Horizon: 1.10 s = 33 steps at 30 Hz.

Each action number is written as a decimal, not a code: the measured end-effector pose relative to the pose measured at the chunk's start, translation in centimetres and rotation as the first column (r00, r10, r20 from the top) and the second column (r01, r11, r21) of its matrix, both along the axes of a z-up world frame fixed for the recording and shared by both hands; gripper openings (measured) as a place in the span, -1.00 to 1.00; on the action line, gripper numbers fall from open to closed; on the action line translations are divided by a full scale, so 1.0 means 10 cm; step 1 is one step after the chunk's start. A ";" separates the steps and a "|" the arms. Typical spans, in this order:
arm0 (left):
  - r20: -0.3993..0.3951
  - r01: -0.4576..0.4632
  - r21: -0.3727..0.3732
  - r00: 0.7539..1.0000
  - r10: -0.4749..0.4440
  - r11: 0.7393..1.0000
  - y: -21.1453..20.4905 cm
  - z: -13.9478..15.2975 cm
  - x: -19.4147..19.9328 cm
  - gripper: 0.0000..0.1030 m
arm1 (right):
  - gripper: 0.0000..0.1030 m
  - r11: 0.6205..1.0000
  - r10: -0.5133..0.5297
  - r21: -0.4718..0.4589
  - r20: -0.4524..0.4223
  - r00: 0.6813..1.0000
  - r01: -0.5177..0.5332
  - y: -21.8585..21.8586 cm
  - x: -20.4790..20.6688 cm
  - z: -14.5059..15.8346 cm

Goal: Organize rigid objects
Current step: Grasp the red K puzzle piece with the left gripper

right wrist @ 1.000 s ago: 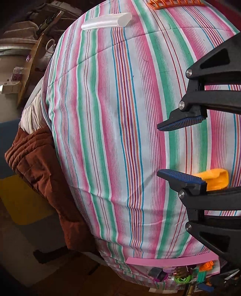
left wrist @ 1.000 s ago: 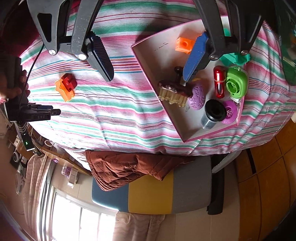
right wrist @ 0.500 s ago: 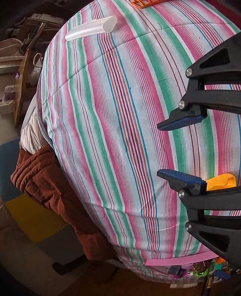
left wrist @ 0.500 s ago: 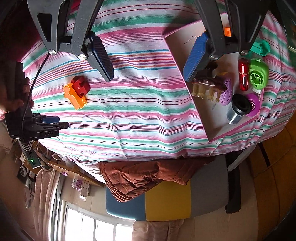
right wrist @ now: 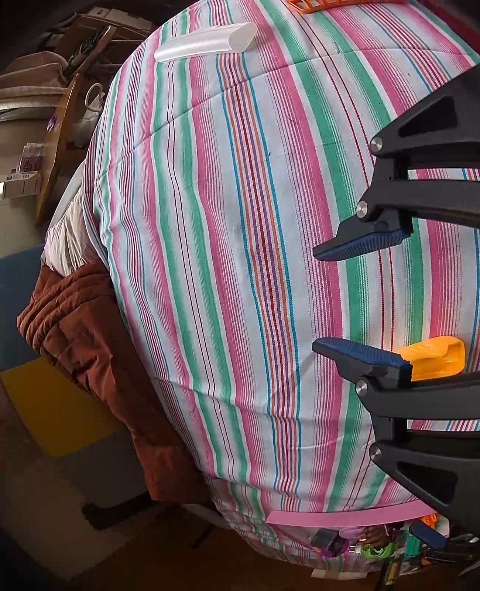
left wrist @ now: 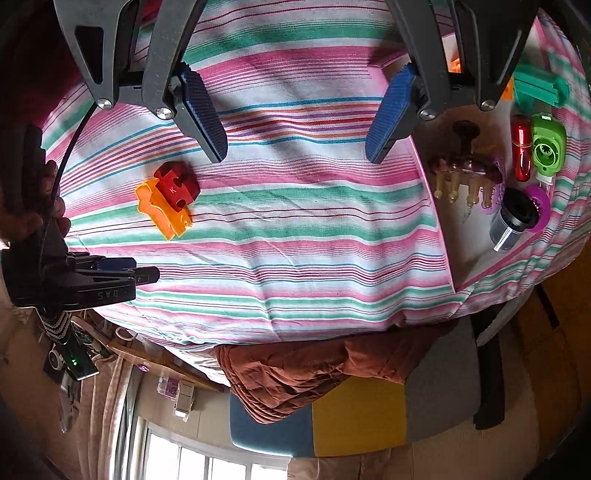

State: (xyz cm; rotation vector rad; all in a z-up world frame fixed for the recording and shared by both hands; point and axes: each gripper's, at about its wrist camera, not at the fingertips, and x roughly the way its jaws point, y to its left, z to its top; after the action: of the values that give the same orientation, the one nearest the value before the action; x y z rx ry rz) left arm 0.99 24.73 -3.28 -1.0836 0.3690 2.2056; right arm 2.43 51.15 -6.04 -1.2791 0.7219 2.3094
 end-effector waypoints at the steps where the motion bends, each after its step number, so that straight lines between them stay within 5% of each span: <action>1: 0.000 0.002 -0.002 1.000 -0.002 1.000 0.01 0.00 0.00 0.51 | -0.15 1.000 0.003 0.003 0.001 1.000 -0.003 -0.01 0.00 0.00; 6: 0.008 0.018 -0.008 1.000 -0.018 1.000 0.09 -0.04 0.00 0.50 | -0.15 1.000 -0.010 0.013 0.020 1.000 0.010 0.01 0.00 -0.02; 14: 0.074 0.104 0.002 0.992 -0.103 0.995 0.41 -0.18 0.01 0.21 | -0.15 1.000 -0.026 0.000 0.002 1.000 0.026 0.05 0.04 0.00; 33: 0.143 0.192 -0.026 0.972 -0.186 0.981 1.18 -0.47 -0.01 0.13 | -0.15 0.996 -0.077 -0.056 -0.044 0.996 0.075 0.16 0.11 0.06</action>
State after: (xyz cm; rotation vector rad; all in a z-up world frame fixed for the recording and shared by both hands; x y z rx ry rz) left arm 0.90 36.54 -7.95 -1.1675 0.4364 1.9502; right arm 3.48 52.72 -5.44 -1.2034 0.8396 2.2791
